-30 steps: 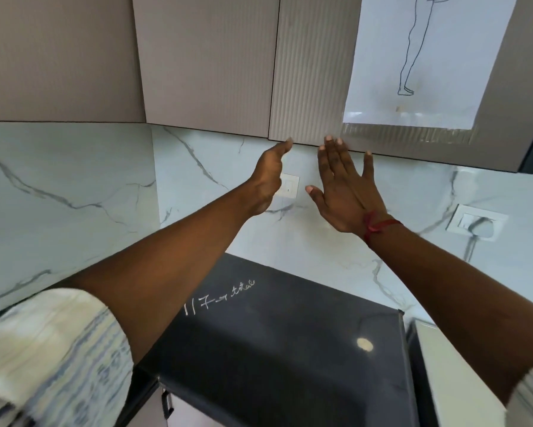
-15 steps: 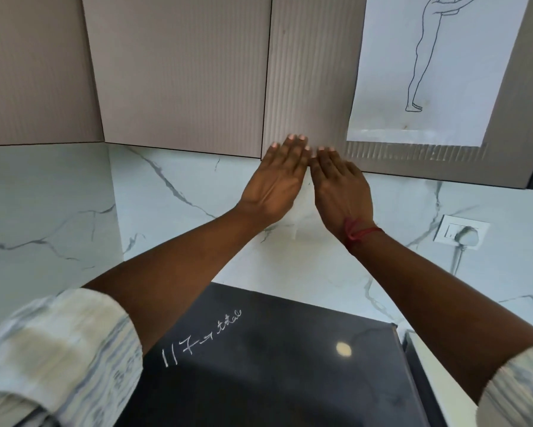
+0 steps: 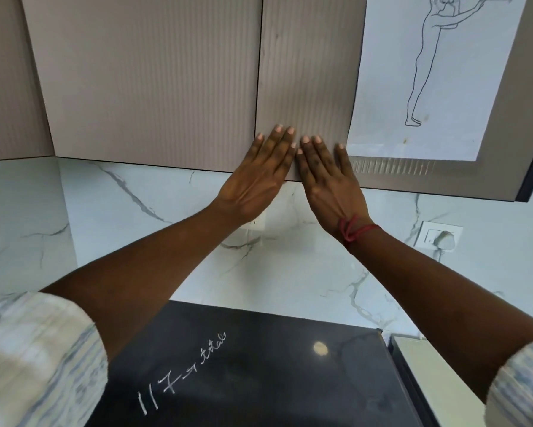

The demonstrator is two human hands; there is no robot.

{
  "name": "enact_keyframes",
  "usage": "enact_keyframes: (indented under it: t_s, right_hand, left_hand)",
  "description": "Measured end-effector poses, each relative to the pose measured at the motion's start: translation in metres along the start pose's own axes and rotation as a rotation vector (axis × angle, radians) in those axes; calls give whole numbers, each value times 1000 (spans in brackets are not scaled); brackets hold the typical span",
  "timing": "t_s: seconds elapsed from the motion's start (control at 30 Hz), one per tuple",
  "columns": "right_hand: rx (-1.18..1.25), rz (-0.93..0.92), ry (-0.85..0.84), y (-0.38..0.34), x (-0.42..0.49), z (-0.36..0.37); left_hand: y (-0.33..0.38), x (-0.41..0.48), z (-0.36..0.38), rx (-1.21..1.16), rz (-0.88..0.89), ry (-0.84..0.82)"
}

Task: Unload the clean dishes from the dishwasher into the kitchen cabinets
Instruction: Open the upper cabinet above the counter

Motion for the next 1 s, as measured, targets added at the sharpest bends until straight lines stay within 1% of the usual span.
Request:
enact_keyframes:
  t_s: [0.1,0.13,0.17,0.2,0.23,0.27,0.3,0.33,0.37,0.4,0.43,0.47,0.5,0.53,0.57,0.6,0.7,0.8,0.87,0.97,1.0]
  right_hand:
    - [37,-1,51,-13,3,0]
    - [73,11,113,-20,3,-2]
    - [139,64,216,-26,3,-5]
    - [238,174,351,-31,2,-9]
    - [364,352,491,-38,1,-14]
    - [522,594,608,-44,-1,-19]
    - [755,878,688,-49,-2,-19]
    - [1097,1175,720,-53,-2,-16]
    - [1513,1411,708,-61,2,-12]
    - [1896,1545,652,-67,7,-9]
    - [2157,1580,611,-71,10,-8]
    - [2295,1555,610,-74,12,-5]
    - [2355,1519,651,-76,14,-3]
    - [2397,1484,717,-77,16,-4]
    - [2429,1461,777,-78,18,-4]
    - [2448,1449,817,-78,20,-4]
    - [2483,1442,864,-77,26,-3]
    - [2534,1474,893,-77,30,-4]
    - [2569,1512,958,-75,31,-5]
    - [2636,1527,1106,-70,29,-5]
    - [2644,1534,1123,-69,29,-5]
  left_hand:
    - [4,-4,-3,-33,-126,-66]
    - [4,-7,-5,-76,-169,-78]
    - [5,-12,-9,-156,-223,-74]
    - [7,-19,-14,-286,-283,-49]
    - [8,-26,-20,-441,-346,-6]
    - [10,-32,-27,-589,-431,37]
    - [11,-36,-34,-725,-562,74]
    - [11,-38,-40,-855,-752,106]
    - [7,-37,-44,-996,-1010,123]
    - [2,-36,-44,-1184,-1300,85]
    - [-2,-35,-44,-1417,-1572,-20]
    - [-5,-35,-42,-1676,-1756,-168]
    - [-9,-36,-39,-1924,-1831,-291]
    - [-13,-38,-37,-2107,-1835,-356]
    - [-15,-41,-36,-2233,-1805,-368]
    - [-16,-45,-35,-2324,-1769,-346]
    - [-15,-50,-32,-2415,-1704,-282]
    - [-9,-46,-31,-2424,-1737,-238]
    - [-2,-39,-33,-2468,-1753,-226]
    - [7,-29,-38,-2618,-1709,-227]
    - [8,-27,-39,-2644,-1712,-214]
Point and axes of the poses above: each hand's wrist, its own x-axis towards the middle knuckle, its own z-axis out of the palm, y = z × x, the point moved 2 cm from there along x, towards the middle knuckle, and after that the axes turned 14 degrees about -z, right-handed, at the moved point
